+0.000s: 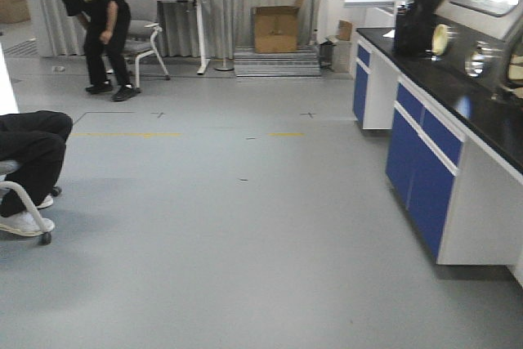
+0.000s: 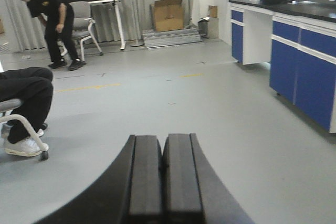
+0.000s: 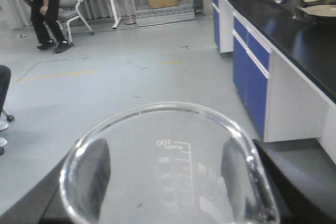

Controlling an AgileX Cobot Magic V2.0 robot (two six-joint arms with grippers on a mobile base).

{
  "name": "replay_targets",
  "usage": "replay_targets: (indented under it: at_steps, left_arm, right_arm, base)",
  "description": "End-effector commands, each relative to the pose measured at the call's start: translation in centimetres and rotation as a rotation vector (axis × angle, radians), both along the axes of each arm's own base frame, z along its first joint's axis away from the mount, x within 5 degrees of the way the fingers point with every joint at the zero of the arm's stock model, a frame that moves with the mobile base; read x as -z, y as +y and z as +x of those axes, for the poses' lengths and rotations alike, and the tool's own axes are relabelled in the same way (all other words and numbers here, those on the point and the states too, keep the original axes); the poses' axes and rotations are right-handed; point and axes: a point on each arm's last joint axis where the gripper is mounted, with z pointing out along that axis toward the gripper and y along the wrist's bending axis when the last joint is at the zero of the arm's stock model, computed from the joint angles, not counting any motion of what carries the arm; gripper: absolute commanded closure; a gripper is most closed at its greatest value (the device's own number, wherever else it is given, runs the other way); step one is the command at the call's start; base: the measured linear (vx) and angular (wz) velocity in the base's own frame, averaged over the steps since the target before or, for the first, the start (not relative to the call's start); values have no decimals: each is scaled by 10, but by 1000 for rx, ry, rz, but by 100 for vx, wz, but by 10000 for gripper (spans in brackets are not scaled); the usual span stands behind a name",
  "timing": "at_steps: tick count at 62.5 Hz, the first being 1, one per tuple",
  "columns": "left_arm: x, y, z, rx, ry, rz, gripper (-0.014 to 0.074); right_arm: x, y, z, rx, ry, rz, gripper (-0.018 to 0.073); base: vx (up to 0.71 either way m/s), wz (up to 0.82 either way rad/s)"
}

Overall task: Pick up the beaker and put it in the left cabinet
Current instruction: 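Drive the base away from the bench holding the beaker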

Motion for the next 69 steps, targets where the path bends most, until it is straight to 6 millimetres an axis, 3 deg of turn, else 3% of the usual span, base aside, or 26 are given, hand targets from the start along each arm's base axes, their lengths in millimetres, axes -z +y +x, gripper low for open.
replay_targets:
  at_steps: [1, 69]
  left_arm:
    - [-4, -1, -1, 15, -93, -17, 604]
    - [-4, -1, -1, 15, -93, -17, 604]
  right_arm:
    - [-16, 2, -1, -26, -98, -13, 565]
    - [-15, 2, -1, -25, -96, -13, 565]
  base:
    - [30, 27]
    - [50, 2]
